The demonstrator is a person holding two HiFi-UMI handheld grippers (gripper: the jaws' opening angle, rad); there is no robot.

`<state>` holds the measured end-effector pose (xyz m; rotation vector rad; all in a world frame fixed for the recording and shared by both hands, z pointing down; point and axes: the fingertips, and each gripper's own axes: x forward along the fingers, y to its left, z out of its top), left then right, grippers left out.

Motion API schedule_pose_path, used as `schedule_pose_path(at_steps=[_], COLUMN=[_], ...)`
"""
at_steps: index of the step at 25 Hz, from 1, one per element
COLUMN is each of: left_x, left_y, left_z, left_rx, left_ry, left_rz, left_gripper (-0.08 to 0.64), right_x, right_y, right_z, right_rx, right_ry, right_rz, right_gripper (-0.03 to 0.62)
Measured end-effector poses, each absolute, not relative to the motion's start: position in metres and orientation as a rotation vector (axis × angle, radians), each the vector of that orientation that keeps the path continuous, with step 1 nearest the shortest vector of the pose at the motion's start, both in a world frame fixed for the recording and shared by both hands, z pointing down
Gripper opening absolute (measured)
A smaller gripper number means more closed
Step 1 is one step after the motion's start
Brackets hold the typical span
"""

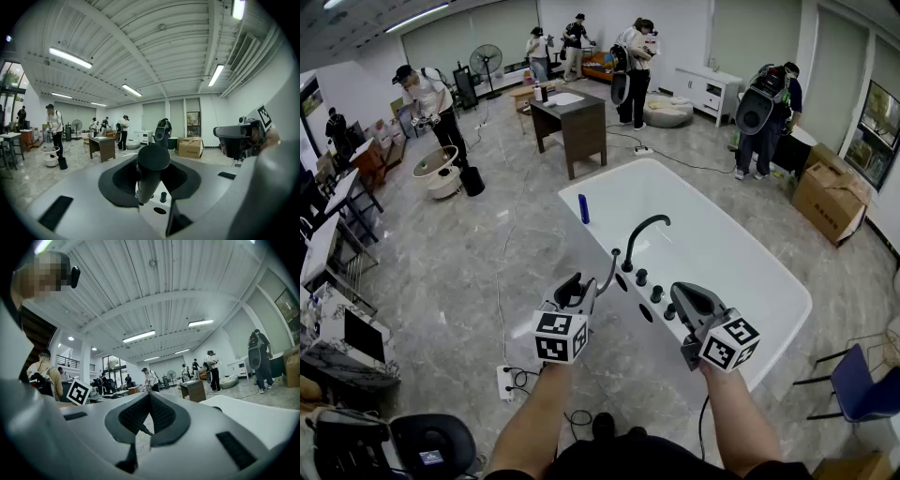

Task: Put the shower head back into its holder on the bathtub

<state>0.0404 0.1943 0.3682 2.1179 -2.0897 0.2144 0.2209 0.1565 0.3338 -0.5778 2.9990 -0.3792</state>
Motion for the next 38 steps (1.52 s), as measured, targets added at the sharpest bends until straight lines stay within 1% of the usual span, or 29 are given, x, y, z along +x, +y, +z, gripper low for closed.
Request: schedule_pose_path(at_steps=[12, 17, 29, 38], left_x=[0.032, 0.026, -0.023, -0.043], left_y=[0.193, 0.194, 0.204, 0.204], left_z=[0.370, 0.371, 0.357, 0.366], left_rx=[2.129, 2.136, 2.171, 2.165], left_ry=[-2.078, -2.072, -2.065, -2.050], left_rz=[0.195, 0.173, 0.125, 0.082], left_gripper=[0.135, 0.135, 0.135, 0.135], right_x=[0.212, 0.209, 0.156, 0.135], right_y=[0.156, 0.154, 0.167, 0.167], right_z=[0.334, 0.330, 0.324, 0.334], right_rx=[-0.598, -0.596, -0.598, -0.606], right_ry=[3.007, 2.969, 2.964, 2.980], right_rz=[-0.359, -0.408, -0.454, -0.494], right_gripper=[0.014, 0.015, 0.017, 0.017])
